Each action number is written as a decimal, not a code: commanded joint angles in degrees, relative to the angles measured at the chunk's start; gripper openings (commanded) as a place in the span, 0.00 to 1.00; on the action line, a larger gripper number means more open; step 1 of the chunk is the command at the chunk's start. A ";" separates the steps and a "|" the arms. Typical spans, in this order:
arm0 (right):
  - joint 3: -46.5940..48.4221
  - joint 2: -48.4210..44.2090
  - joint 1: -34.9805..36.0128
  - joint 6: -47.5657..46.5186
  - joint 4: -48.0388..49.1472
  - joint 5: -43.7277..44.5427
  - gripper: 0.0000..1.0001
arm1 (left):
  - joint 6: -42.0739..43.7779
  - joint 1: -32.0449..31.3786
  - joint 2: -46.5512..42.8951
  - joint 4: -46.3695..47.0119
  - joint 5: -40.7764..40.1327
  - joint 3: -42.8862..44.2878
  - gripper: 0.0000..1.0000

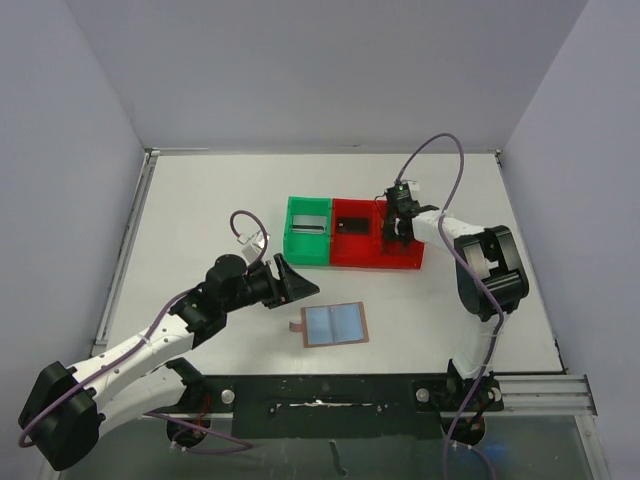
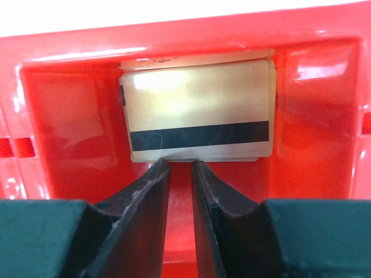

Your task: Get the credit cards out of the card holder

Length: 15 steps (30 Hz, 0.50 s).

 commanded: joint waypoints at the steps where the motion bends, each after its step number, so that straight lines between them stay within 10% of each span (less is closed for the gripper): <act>1: 1.38 1.19 0.49 1.36 4.03 3.58 0.23 | 0.58 0.41 -0.09 2.73 0.38 1.45 0.67; 15: 1.70 -3.97 0.57 1.02 2.09 2.20 0.38 | 0.99 0.46 -0.24 1.47 -0.15 1.20 0.67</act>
